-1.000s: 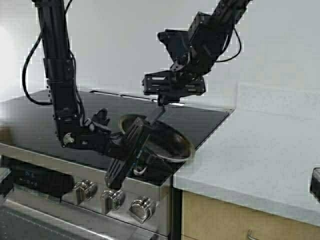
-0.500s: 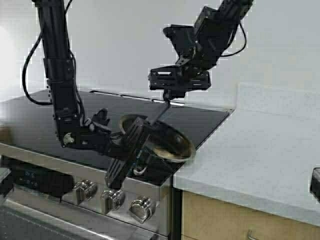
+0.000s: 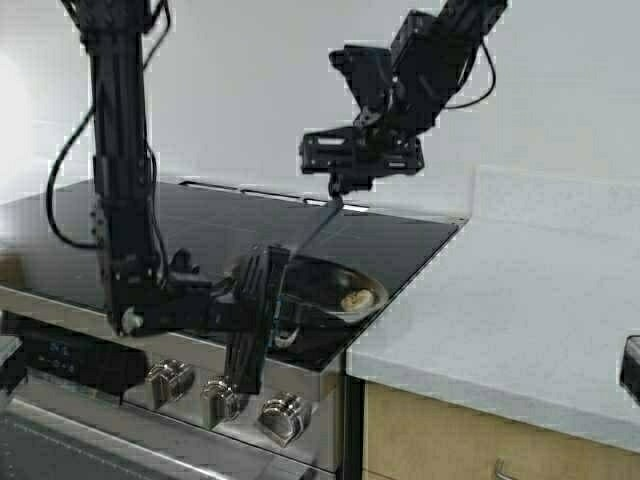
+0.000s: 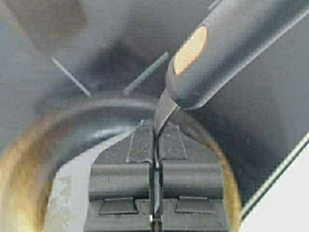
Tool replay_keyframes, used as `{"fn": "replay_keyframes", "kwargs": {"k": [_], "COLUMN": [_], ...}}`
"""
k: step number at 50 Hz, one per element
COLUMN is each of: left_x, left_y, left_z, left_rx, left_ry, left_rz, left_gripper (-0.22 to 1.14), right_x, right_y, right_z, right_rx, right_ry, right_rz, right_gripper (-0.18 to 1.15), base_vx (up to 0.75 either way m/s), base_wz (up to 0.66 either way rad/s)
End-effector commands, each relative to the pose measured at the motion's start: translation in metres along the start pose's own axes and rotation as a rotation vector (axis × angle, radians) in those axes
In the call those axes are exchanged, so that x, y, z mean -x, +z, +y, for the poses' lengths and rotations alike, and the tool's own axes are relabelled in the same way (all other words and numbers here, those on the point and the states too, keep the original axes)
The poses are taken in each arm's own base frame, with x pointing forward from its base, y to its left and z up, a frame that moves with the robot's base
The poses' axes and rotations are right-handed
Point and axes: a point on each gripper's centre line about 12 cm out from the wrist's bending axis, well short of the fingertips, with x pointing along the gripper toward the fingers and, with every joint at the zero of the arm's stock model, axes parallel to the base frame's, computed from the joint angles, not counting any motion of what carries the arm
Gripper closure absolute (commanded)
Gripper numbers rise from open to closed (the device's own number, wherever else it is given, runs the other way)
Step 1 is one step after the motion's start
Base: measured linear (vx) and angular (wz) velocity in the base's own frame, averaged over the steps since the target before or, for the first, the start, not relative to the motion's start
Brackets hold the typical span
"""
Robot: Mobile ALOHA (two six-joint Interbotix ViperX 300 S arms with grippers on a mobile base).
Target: Add oil to the pan and cook the shrimp and serve it
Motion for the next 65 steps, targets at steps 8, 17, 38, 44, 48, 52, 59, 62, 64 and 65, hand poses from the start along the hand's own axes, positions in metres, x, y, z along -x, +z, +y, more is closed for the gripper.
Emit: {"fn": "replay_keyframes", "kwargs": {"k": [8, 17, 38, 44, 48, 52, 59, 62, 64, 65], "left_x": [-0.013, -0.017, 0.002, 0.001, 0.000, -0.001, -0.002, -0.002, -0.003, -0.003], "left_y": [0.011, 0.016, 0.035, 0.035, 0.035, 0.035, 0.034, 0.033, 0.032, 0.033], "left_z": [-0.021, -0.017, 0.000, 0.001, 0.001, 0.002, 0.006, 0.006, 0.006, 0.007], "left_rx": [0.043, 0.046, 0.079, 0.078, 0.077, 0.076, 0.078, 0.078, 0.074, 0.074], "left_ry": [-0.270, -0.292, -0.233, -0.236, -0.236, -0.234, -0.212, -0.208, -0.209, -0.209], "left_rz": [-0.006, -0.011, -0.098, -0.092, -0.087, -0.080, -0.067, -0.063, -0.057, -0.057], "left_gripper": [0.89, 0.89, 0.89, 0.89, 0.89, 0.89, 0.89, 0.89, 0.88, 0.88], "right_x": [0.026, 0.031, 0.036, 0.037, 0.038, 0.038, 0.039, 0.039, 0.039, 0.039], "right_y": [0.037, 0.033, 0.026, 0.023, 0.022, 0.021, 0.019, 0.018, 0.018, 0.019], "right_z": [0.003, 0.000, -0.005, -0.007, -0.007, -0.008, -0.010, -0.010, -0.010, -0.010], "right_rx": [-0.007, -0.008, -0.046, -0.062, -0.068, -0.073, -0.089, -0.090, -0.092, -0.092], "right_ry": [0.009, 0.000, -0.026, -0.036, -0.039, -0.043, -0.052, -0.054, -0.054, -0.054], "right_rz": [-0.093, -0.100, -0.114, -0.111, -0.112, -0.112, -0.112, -0.112, -0.112, -0.113], "right_gripper": [0.89, 0.89, 0.89, 0.89, 0.89, 0.89, 0.89, 0.89, 0.89, 0.89], "base_vx": [0.00, 0.00, 0.00, 0.00, 0.00, 0.00, 0.00, 0.00, 0.00, 0.00], "base_wz": [0.00, 0.00, 0.00, 0.00, 0.00, 0.00, 0.00, 0.00, 0.00, 0.00]}}
